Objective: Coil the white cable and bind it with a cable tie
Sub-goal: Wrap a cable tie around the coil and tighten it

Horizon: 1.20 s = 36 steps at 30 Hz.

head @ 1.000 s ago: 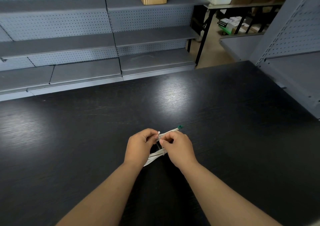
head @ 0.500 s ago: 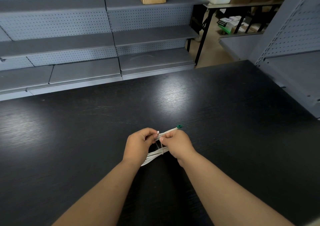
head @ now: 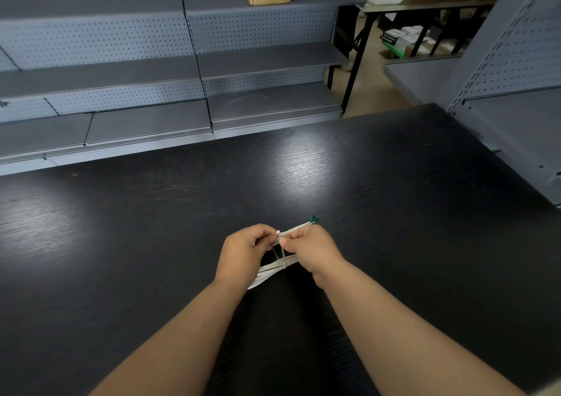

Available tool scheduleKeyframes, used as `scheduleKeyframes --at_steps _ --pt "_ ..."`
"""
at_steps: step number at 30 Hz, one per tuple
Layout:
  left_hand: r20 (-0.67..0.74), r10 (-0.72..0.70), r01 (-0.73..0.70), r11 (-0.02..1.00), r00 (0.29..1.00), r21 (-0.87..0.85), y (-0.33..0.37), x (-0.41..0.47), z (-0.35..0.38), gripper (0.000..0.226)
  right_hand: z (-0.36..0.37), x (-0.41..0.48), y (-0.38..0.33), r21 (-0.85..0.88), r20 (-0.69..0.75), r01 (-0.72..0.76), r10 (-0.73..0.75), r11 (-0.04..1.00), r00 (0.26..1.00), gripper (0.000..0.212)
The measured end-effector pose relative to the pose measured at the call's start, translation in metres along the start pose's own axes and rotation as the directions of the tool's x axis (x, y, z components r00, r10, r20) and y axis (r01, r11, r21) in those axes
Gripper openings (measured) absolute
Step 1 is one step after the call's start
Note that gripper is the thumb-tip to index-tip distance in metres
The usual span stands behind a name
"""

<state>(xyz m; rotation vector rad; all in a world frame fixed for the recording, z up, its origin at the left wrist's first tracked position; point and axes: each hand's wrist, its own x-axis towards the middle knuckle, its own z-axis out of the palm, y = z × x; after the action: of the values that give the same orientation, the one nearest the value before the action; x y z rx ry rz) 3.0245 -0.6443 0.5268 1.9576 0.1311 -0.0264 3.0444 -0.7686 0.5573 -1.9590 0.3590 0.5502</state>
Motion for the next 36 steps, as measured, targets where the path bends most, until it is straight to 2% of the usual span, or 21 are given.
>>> scheduleKeyframes --at_steps 7,24,36 --pt "-0.011 -0.009 0.008 1.0 1.0 -0.025 0.0021 0.0004 0.0001 0.021 -0.0043 -0.0071 -0.0021 0.021 0.037 0.023 -0.024 1.0 0.999 0.018" --pt "-0.018 0.038 -0.036 0.993 0.999 0.109 0.0051 -0.0042 0.0002 0.014 -0.0072 -0.008 -0.004 0.071 0.054 0.002 -0.006 0.997 0.999 0.018" --pt "-0.016 0.221 -0.205 0.93 0.975 0.306 0.0028 -0.0092 0.0023 0.017 -0.0057 -0.0088 0.0007 0.027 0.028 0.035 -0.036 0.999 0.999 0.024"
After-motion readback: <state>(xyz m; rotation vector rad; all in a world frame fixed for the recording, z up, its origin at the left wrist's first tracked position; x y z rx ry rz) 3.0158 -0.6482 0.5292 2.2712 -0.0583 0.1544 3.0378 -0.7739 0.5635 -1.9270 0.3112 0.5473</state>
